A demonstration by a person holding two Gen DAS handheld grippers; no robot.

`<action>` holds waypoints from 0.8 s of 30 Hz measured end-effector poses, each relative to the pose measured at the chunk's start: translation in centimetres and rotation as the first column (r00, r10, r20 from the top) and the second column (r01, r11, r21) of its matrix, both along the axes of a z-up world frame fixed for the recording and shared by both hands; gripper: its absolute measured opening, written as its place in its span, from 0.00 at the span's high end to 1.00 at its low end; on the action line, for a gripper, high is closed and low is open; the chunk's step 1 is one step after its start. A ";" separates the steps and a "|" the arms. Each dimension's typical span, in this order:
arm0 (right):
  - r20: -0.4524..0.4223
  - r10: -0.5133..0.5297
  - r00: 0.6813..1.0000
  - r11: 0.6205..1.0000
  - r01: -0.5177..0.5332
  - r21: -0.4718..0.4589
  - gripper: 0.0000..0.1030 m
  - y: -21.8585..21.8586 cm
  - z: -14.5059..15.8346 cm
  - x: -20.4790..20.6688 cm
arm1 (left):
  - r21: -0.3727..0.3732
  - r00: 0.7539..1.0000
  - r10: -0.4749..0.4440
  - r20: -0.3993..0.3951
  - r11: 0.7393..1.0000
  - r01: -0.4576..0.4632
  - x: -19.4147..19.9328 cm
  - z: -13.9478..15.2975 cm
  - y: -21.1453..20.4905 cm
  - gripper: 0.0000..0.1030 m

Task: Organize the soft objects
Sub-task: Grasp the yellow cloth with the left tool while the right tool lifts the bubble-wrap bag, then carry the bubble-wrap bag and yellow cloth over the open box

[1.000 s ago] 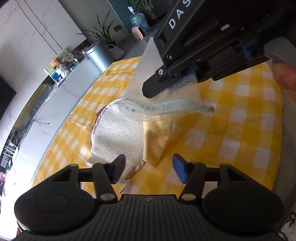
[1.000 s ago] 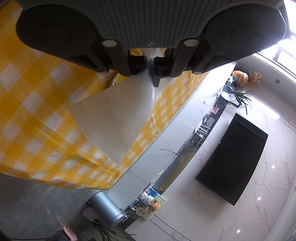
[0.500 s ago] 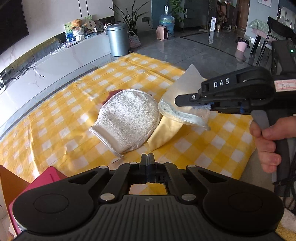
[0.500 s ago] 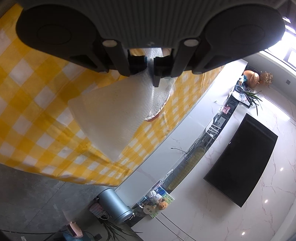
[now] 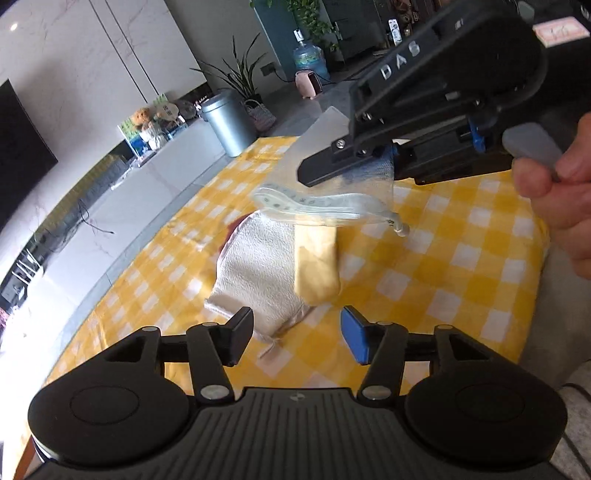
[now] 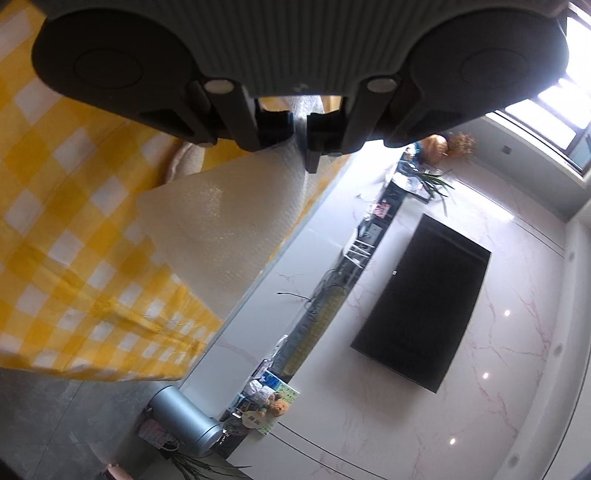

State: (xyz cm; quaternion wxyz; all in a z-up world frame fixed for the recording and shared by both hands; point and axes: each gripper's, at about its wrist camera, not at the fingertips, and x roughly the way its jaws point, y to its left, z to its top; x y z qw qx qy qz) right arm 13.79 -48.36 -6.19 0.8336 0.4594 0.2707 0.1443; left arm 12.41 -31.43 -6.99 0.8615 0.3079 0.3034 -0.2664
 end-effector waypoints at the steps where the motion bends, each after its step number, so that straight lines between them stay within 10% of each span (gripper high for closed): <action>1: 0.008 0.007 1.000 1.000 -0.007 0.030 0.97 -0.1 -0.1 0.0 | 0.008 1.000 -0.021 0.009 1.000 0.021 0.1 -0.3 -0.5 0.34; 8: 0.050 0.011 0.999 0.988 -0.019 0.156 0.97 -1.0 -0.1 -0.4 | -0.110 0.990 0.029 0.137 0.994 -0.014 1.7 -1.7 -1.9 0.25; 10: 0.056 0.010 0.998 0.987 -0.019 0.161 0.97 -1.2 0.0 -0.5 | -0.147 0.994 0.027 0.110 0.989 -0.010 2.3 -1.7 -1.9 0.52; 11: 0.058 0.009 0.998 0.987 -0.019 0.163 0.97 -1.1 0.1 -0.6 | -0.153 0.996 0.037 0.081 0.988 -0.025 2.8 -1.7 -1.8 0.98; 24: -0.032 -0.054 0.998 0.998 0.055 0.042 0.95 -2.0 -0.2 -1.4 | -0.154 0.986 0.152 -0.074 0.975 -0.162 2.6 0.5 0.9 0.98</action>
